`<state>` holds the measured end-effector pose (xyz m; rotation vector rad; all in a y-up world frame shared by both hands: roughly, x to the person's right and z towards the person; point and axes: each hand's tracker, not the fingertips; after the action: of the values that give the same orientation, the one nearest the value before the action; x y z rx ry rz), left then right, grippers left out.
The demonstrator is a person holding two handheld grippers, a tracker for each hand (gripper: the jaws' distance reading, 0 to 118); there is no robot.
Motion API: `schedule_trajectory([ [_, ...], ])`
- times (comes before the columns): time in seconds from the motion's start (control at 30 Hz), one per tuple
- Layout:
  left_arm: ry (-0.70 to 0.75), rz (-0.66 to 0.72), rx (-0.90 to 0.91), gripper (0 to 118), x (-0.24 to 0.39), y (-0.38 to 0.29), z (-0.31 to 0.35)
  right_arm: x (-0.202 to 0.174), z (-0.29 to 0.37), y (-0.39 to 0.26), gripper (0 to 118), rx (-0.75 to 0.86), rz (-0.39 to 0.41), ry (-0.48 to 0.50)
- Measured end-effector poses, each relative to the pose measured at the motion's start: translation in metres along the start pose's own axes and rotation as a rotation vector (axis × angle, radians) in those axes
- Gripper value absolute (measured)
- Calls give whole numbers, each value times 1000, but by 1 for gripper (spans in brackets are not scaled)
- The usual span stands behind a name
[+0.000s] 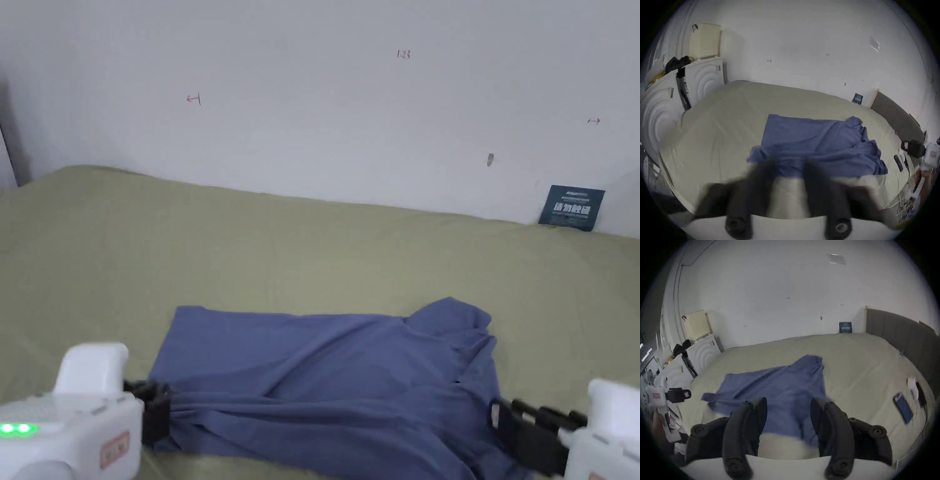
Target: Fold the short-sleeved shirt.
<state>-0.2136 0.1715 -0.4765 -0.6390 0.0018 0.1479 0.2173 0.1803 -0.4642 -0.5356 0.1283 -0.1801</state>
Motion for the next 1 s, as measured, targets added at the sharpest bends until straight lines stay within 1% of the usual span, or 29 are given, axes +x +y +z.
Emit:
schedule_trajectory([
  [0.03,6,2,-9,0,7,-14,6,-7,6,-14,16,-7,0,1],
  [0.07,22,12,-35,0,12,-30,15,-16,10,-29,0,-42,13,-17],
  [0.1,10,16,-78,0,15,-42,19,-25,17,-33,0,-71,53,-52],
  [0.13,-14,16,-118,0,19,-58,22,-29,15,-47,0,-109,55,-18],
  [0.17,1,0,-128,0,21,-71,25,-32,18,-54,0,-148,47,48],
  [0.2,-1,-21,-165,0,21,-82,22,-36,19,-59,0,-170,44,65],
  [0.23,0,-21,-204,0,19,-89,16,-39,19,-61,0,-188,60,60],
  [0.27,12,6,-240,0,14,-92,12,-38,22,-82,0,-188,71,58],
  [0.33,36,95,-244,0,0,-86,5,-38,21,-83,0,-199,69,65],
  [0.4,49,155,-193,0,-14,-71,-8,-30,21,-83,0,-191,54,70],
  [0.43,67,150,-187,0,-19,-62,-17,-27,20,-81,0,-192,44,67],
  [0.47,87,146,-174,5,-25,-53,-29,-23,19,-80,0,-193,35,54],
  [0.5,104,138,-173,5,-31,-45,-44,-19,18,-78,0,-191,27,36],
  [0.53,123,125,-175,8,-37,-37,-57,-12,18,-76,0,-188,15,23],
  [0.57,155,116,-178,16,-44,-28,-74,-6,18,-73,0,-188,0,20],
  [0.6,189,122,-197,38,-50,-21,-89,-1,18,-70,0,-187,-6,13],
  [0.63,188,125,-215,59,-55,-17,-103,4,19,-68,0,-183,-9,-4],
  [0.67,185,125,-210,75,-58,-11,-115,8,17,-64,0,-183,-1,-26],
  [0.73,151,106,-227,78,-61,-2,-136,16,14,-59,0,-185,27,-59],
  [0.77,138,56,-258,78,-60,-1,-147,21,10,-57,0,-192,39,-81],
  [0.83,201,-41,-307,78,-55,1,-168,30,1,-55,5,-193,44,-89],
  [0.87,217,-61,-333,78,-52,2,-175,33,-3,-54,17,-187,40,-102],
  [0.9,190,-61,-341,78,-52,1,-177,39,-8,-54,47,-176,22,-106],
  [0.93,180,-56,-320,75,-50,3,-176,44,-15,-53,66,-180,-1,-86],
  [0.97,165,-56,-302,65,-47,5,-172,48,-24,-53,73,-195,-39,-74],
  [1.0,113,-41,-275,28,-45,8,-169,51,-31,-53,73,-198,-56,-83],
])
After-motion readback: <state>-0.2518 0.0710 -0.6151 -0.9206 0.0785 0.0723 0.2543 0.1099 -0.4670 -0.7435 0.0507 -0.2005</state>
